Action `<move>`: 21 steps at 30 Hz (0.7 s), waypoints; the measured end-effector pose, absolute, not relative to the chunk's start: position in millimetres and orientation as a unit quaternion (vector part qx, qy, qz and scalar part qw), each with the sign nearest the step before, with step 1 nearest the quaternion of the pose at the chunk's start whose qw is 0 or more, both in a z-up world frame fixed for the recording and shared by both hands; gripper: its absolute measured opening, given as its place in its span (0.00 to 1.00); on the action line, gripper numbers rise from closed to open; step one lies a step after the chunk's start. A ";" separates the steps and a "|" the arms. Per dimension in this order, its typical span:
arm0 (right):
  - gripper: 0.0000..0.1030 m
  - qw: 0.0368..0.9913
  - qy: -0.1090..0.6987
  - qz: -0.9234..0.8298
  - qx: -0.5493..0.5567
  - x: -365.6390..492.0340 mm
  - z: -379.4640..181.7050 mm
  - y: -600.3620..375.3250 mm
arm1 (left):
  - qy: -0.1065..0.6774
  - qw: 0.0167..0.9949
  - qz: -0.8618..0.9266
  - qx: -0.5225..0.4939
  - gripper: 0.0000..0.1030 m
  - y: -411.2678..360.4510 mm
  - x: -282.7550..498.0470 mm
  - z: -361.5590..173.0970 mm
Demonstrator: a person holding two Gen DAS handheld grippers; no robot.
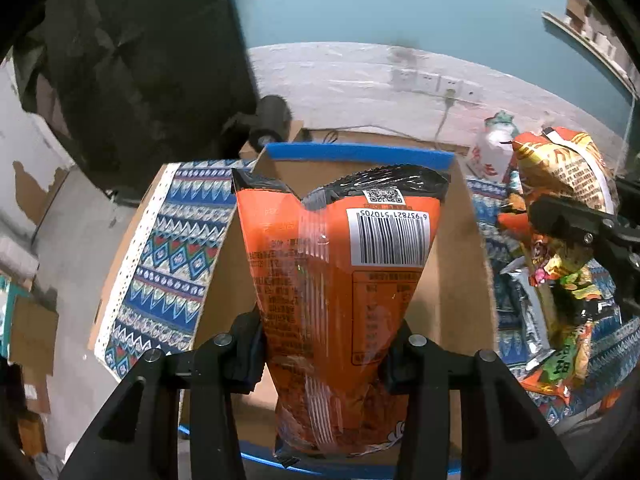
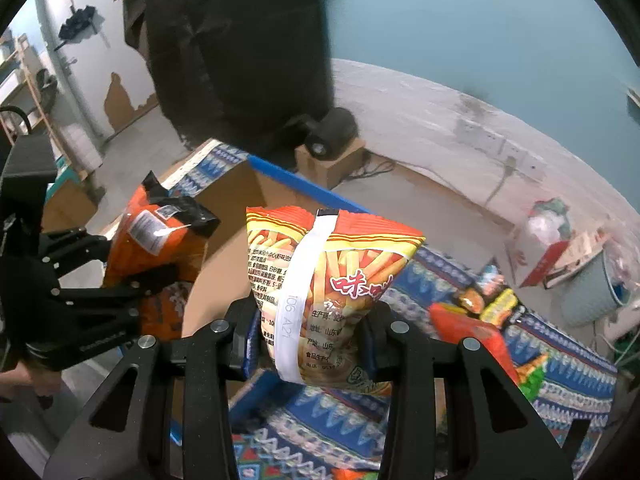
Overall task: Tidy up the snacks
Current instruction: 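Carry both held bags over the cardboard box and lower them in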
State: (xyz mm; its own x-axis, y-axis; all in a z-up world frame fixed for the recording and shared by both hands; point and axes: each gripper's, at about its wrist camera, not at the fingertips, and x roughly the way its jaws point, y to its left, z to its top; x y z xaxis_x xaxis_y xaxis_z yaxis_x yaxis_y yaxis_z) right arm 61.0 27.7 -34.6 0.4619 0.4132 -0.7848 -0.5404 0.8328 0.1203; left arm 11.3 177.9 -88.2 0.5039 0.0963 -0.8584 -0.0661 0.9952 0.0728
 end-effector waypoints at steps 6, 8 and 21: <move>0.36 0.840 0.448 0.295 -0.079 65.3 -44.1 55.0 | 0.517 0.854 0.061 -0.002 0.44 194.8 16.7 -104.1; 0.36 0.836 0.454 0.299 -0.082 65.7 -48.8 63.0 | 0.525 0.849 0.064 -0.004 0.44 199.1 19.2 -109.7; 0.36 0.801 0.490 0.333 -0.088 71.8 -77.1 101.9 | 0.525 0.843 0.111 0.024 0.55 214.1 8.7 -105.1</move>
